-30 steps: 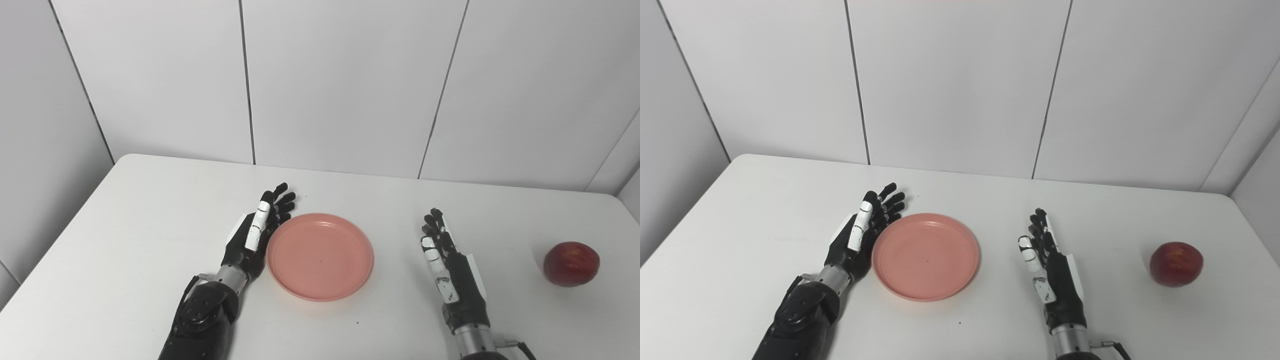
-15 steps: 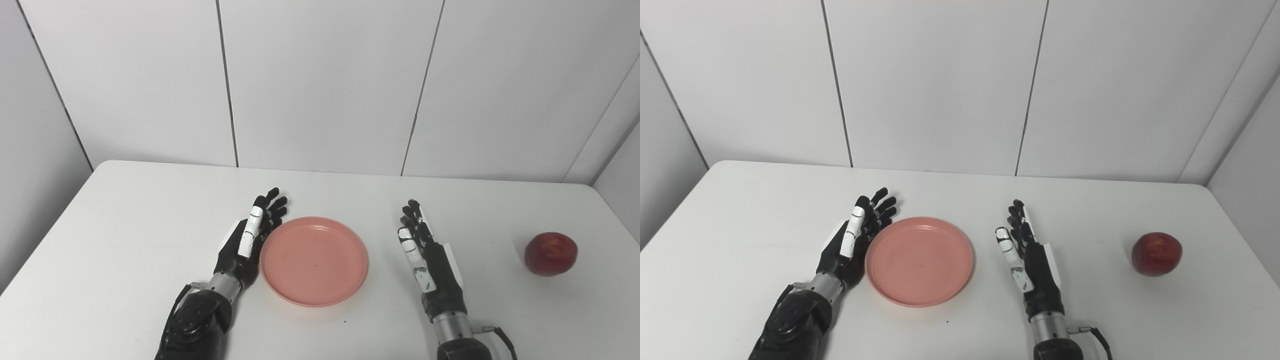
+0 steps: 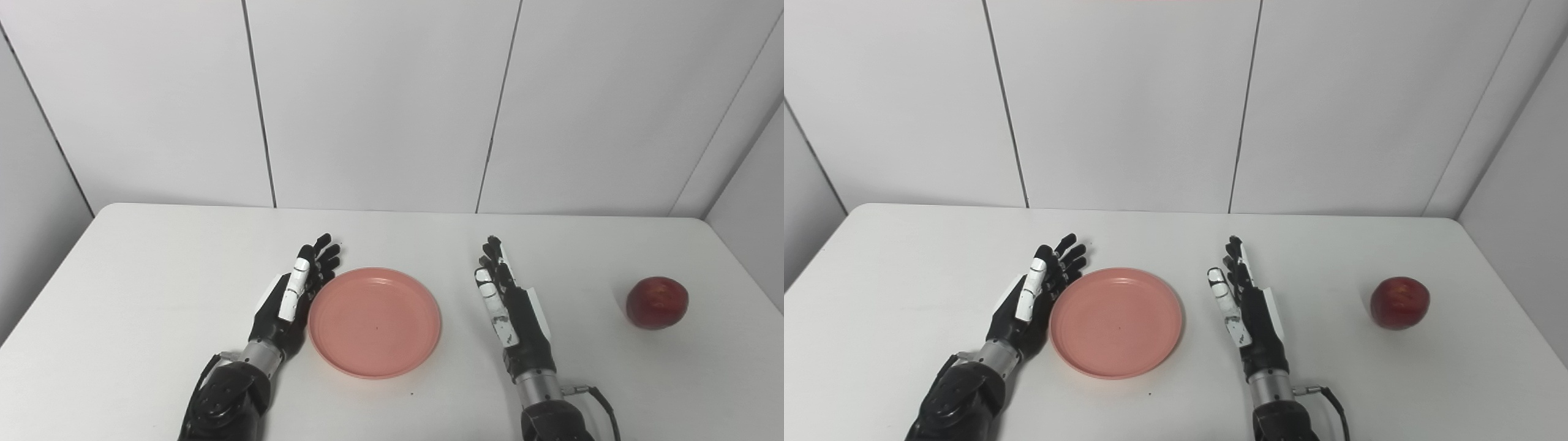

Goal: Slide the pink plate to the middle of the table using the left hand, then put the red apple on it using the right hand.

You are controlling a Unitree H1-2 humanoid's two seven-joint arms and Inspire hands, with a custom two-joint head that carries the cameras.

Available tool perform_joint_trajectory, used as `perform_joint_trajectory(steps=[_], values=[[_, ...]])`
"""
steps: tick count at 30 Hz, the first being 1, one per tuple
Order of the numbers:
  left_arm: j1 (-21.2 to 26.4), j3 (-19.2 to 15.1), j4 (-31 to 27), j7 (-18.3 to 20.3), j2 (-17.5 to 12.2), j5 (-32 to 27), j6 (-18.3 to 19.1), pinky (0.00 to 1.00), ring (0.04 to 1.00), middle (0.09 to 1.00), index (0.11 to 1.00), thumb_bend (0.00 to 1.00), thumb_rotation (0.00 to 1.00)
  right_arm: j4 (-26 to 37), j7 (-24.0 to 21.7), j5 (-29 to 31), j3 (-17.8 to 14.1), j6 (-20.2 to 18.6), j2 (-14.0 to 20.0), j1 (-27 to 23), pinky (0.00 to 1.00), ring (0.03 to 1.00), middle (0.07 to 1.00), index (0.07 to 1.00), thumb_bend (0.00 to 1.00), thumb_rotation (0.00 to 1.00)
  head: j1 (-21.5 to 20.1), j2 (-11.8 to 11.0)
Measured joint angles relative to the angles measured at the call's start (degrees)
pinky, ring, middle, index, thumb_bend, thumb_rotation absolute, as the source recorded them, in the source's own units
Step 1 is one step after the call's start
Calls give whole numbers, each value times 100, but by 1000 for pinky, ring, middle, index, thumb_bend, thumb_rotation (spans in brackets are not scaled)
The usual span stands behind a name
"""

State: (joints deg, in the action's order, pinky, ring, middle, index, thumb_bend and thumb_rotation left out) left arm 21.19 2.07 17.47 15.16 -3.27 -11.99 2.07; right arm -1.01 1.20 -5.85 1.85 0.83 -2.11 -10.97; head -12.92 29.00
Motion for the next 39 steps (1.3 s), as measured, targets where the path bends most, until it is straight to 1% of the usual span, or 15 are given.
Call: perform_joint_trajectory(steps=[3,7,12,16,19,23,29,35,39], values=[[-4,-15,5,48,0,-17,-19,1000,994,981,972,742,1000,4,-2,146,-43,-87,-37,-2,978,977,994,1000,587,946,-18,17],[-38,-13,-64,91,2,-16,8,1000,999,987,981,747,1000,46,-12,353,-73,-222,-110,-3,1000,992,1000,1000,591,942,-18,53],[-91,-4,-195,110,23,-16,160,1000,1000,990,985,695,1000,168,-42,655,-106,-398,-153,-12,1000,997,1000,1000,602,933,-35,62],[-117,5,-255,110,56,-15,229,1000,1000,998,995,669,1000,197,-57,922,-167,-620,-152,-46,1000,998,1000,1000,578,968,-44,62],[-117,16,-270,105,80,-5,270,1000,1000,999,997,658,1000,200,-58,975,-165,-729,-148,-49,1000,997,1000,1000,569,977,-35,62],[-117,23,-272,72,115,8,270,1000,1000,1000,997,668,1000,228,-58,1044,-165,-792,-145,-51,1000,993,1000,1000,573,987,-35,62],[-118,31,-274,41,153,31,268,1000,1000,1000,1000,684,1000,366,-61,1149,-161,-964,-144,-51,1000,1000,1000,1000,605,970,-35,79],[-147,-4,-267,-10,163,112,160,1000,1000,1000,1000,700,1000,371,-61,1202,-159,-1020,-142,-51,1000,1000,1000,1000,619,955,-44,88],[-161,-39,-194,5,94,130,-18,1000,1000,1000,1000,715,1000,381,-57,1157,-149,-1021,-141,-51,1000,994,1000,1000,598,963,-35,105]])
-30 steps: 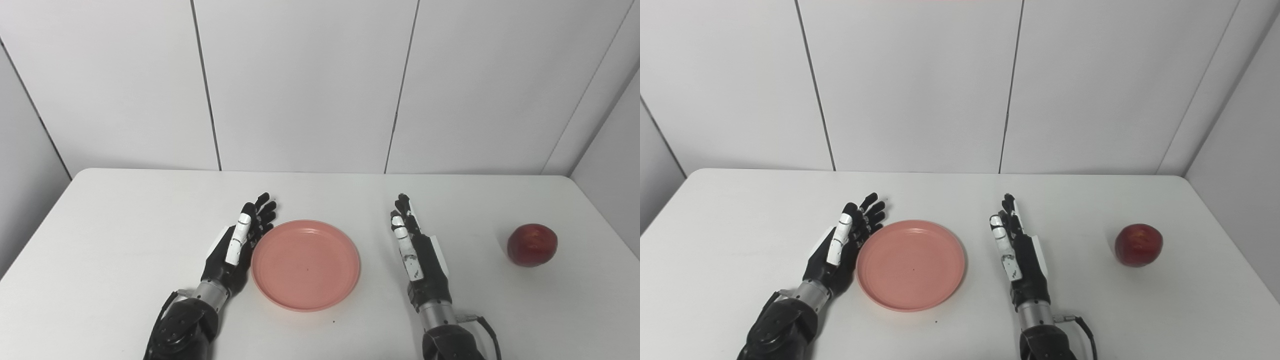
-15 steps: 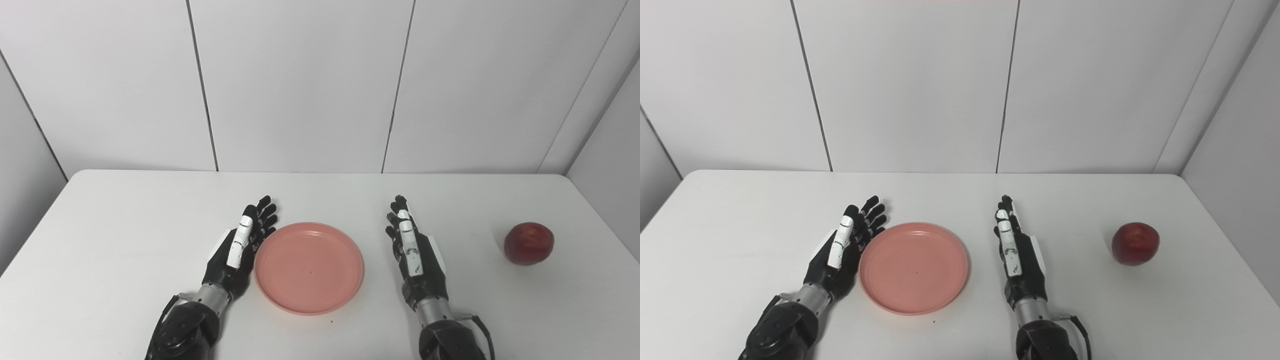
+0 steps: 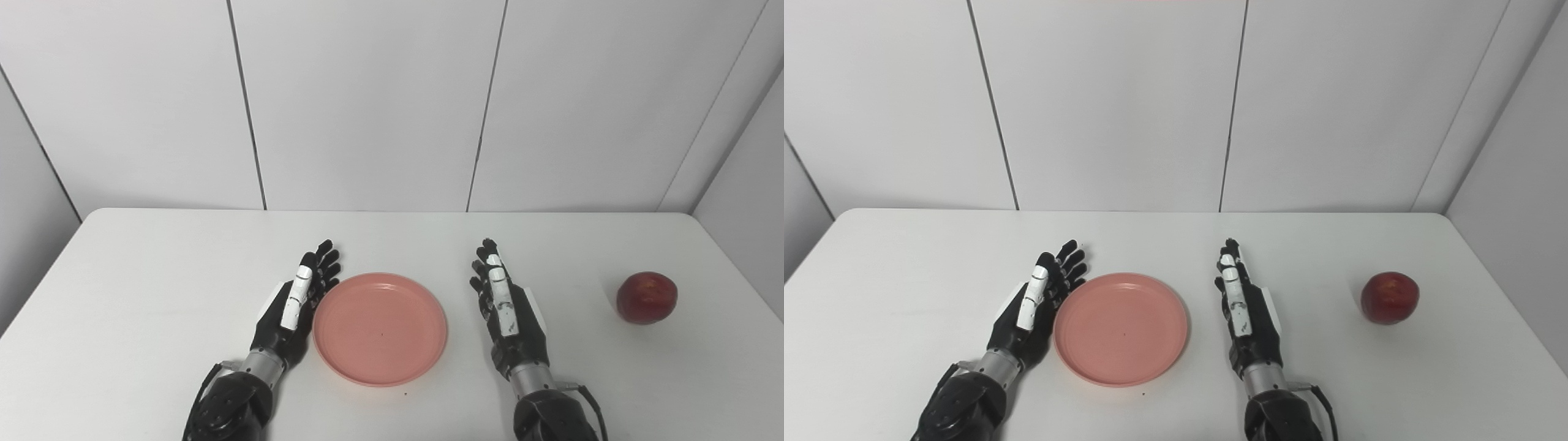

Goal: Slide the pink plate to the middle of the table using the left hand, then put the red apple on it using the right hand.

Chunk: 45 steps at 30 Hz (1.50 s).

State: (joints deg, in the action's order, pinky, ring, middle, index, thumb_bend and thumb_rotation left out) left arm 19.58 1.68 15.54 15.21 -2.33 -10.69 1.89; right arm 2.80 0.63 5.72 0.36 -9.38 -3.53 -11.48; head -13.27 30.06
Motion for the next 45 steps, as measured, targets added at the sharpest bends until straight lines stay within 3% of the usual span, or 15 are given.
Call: perform_joint_trajectory(steps=[7,18,24,30,37,45], values=[[-10,-142,112,-11,-193,-1,-265,1000,1000,1000,1000,754,1000,4,1,-36,-2,4,17,0,1000,1000,1000,1000,577,931,-9,9],[-93,-286,-39,-149,-262,28,-279,1000,1000,1000,1000,704,1000,-1,4,-84,-14,22,23,-9,1000,1000,1000,1000,629,892,-88,70],[-93,-268,-1,-123,-197,-2,-304,1000,1000,1000,1000,719,1000,16,339,-904,-21,190,187,-125,996,962,962,976,668,964,-114,106],[-72,-234,95,-86,-115,-19,-378,1000,1000,1000,1000,739,1000,63,692,-1702,-208,203,666,-323,961,938,944,956,687,975,-123,123],[-67,-198,101,-59,-74,-19,-385,1000,1000,1000,1000,709,1000,313,770,-2332,-337,122,1173,-407,876,916,911,927,681,780,-149,123],[-65,-185,100,-37,-66,-21,-385,1000,1000,1000,1000,710,1000,663,654,-2725,-468,-477,1598,-618,819,868,862,893,732,581,-193,141]])
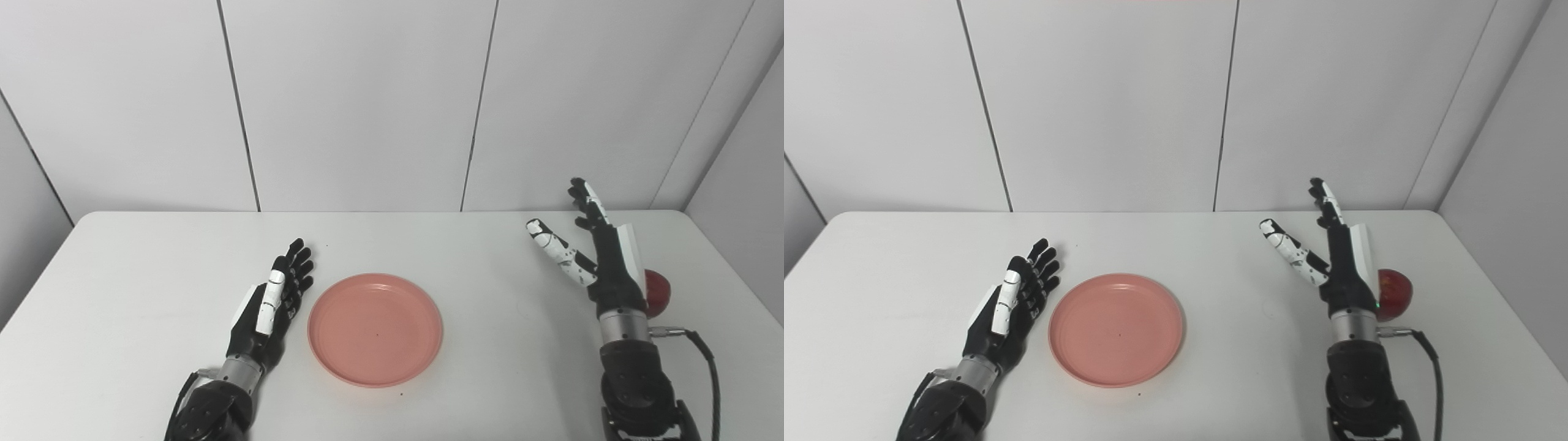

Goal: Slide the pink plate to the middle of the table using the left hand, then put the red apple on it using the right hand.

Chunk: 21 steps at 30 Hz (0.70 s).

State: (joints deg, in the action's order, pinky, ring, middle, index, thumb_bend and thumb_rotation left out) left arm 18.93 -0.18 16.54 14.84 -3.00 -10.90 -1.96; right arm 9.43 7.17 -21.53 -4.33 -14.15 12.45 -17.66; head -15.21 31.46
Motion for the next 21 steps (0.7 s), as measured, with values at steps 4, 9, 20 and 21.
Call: perform_joint_trajectory(steps=[4,9,20,21], values=[[0,0,-1,0,0,0,0,1000,1000,1000,1000,710,1000,2,-75,-163,48,-259,49,-18,814,864,864,893,753,533,-88,-26],[1,-9,0,28,4,-9,-4,1000,1000,1000,1000,720,1000,28,-275,-692,236,-512,269,-29,791,859,872,875,778,494,-114,-26],[69,-123,156,250,-10,-246,-356,1000,1000,1000,1000,741,1000,198,-469,-1536,110,-1242,666,-116,725,840,882,886,816,371,-888,-255],[93,-145,196,253,-11,-259,-386,1000,1000,1000,1000,744,1000,197,-519,-1614,69,-1253,683,-116,722,840,884,886,821,368,-896,-246]])
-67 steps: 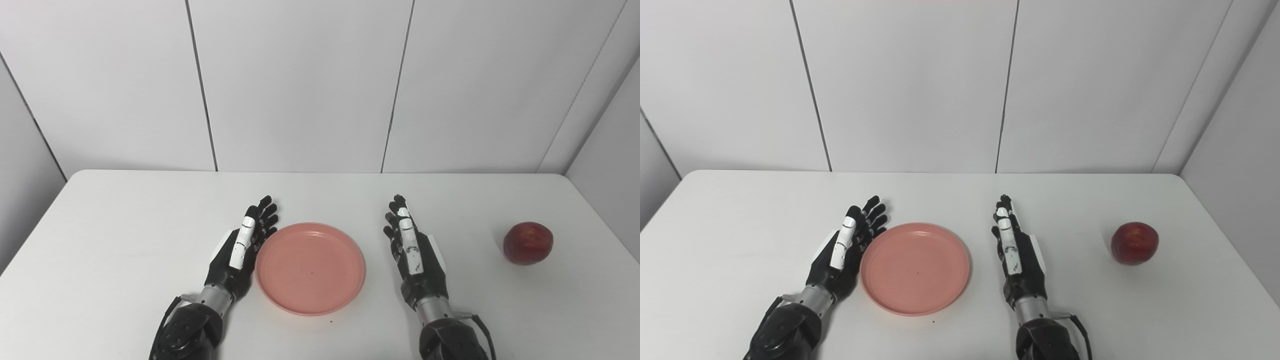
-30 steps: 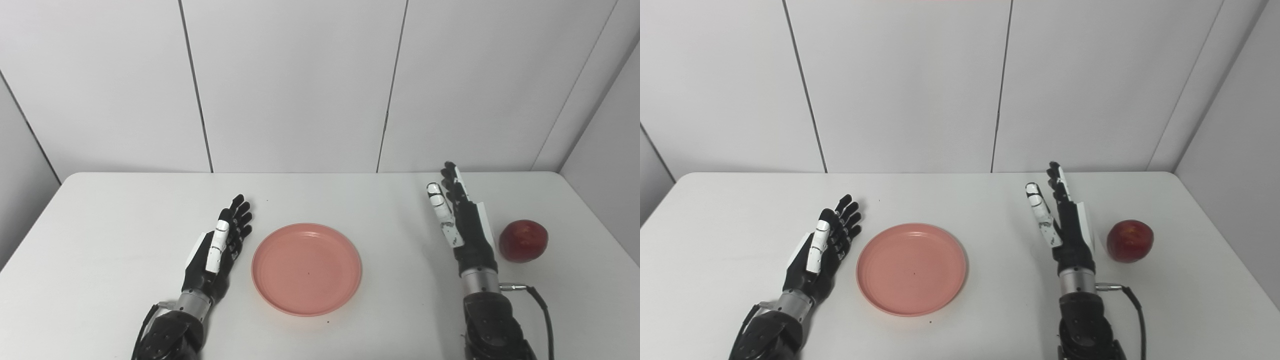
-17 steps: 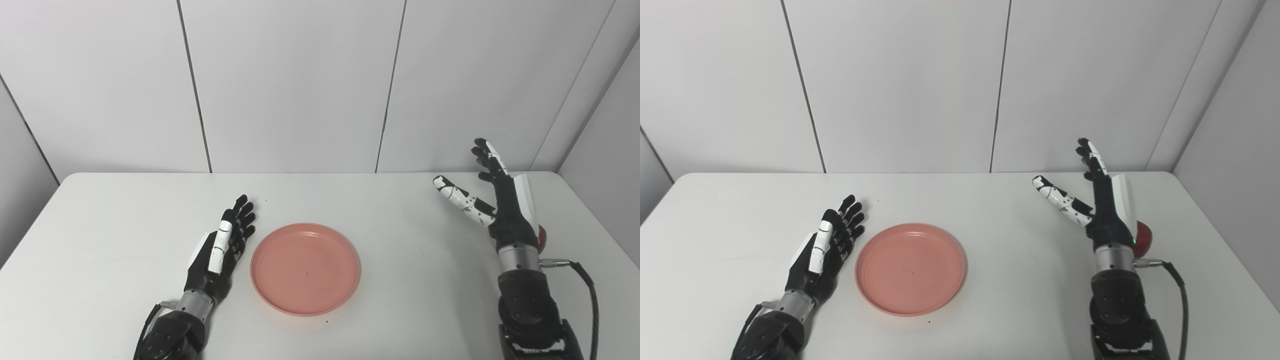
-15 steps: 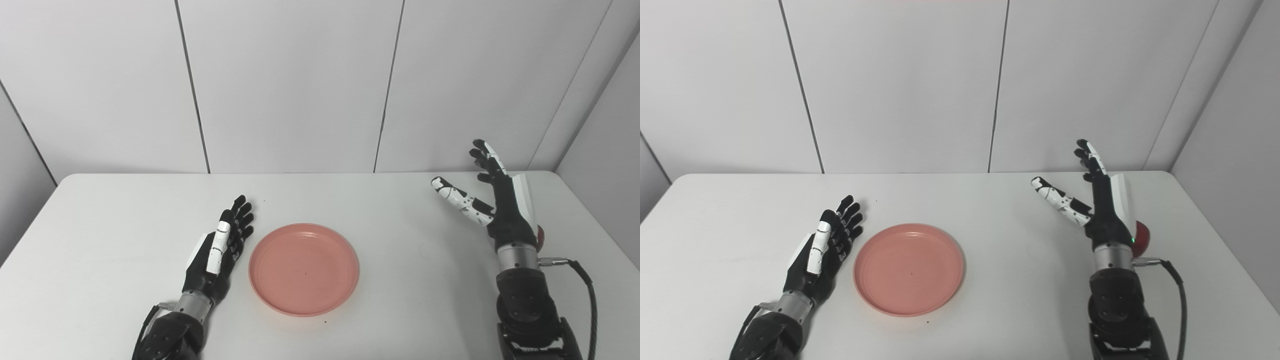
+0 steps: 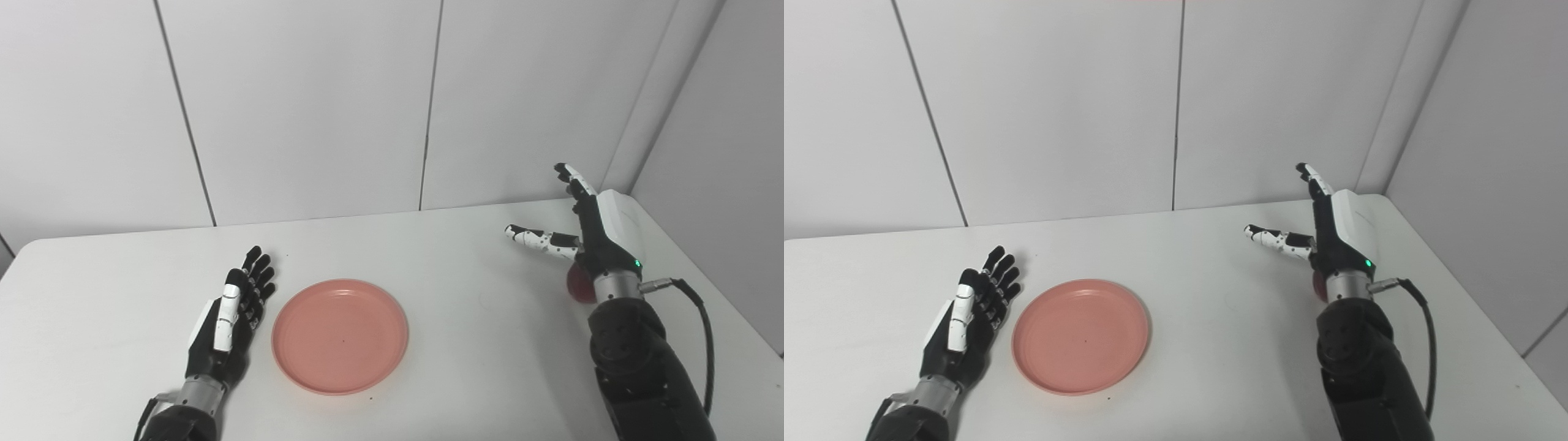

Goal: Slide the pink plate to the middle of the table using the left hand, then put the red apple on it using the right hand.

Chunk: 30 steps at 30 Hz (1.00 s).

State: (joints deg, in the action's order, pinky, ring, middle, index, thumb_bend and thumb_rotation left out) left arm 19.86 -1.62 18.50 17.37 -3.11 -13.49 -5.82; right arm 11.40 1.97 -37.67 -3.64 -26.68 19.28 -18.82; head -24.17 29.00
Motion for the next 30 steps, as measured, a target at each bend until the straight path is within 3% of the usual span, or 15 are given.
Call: perform_joint_trajectory(steps=[7,19,26,30], values=[[37,-7,48,68,-32,-1,-9,1000,1000,1000,1000,770,1000,4,-392,-325,-285,-13,153,3,731,847,883,885,877,324,-132,18],[36,-70,46,118,-41,-178,-9,1000,1000,1000,1000,737,1000,345,-1996,-1422,-1199,-21,-72,-14,702,848,895,914,939,303,-290,35],[37,-65,47,126,-46,-226,-9,1000,1000,1000,1000,729,1000,89,-2627,-1706,-1798,-25,-237,-199,811,923,962,934,994,298,-220,44],[35,-61,43,126,-53,-242,-8,1000,1000,1000,1000,724,1000,-70,-3026,-1984,-1955,-26,-293,-246,834,927,960,936,995,294,-220,35]])
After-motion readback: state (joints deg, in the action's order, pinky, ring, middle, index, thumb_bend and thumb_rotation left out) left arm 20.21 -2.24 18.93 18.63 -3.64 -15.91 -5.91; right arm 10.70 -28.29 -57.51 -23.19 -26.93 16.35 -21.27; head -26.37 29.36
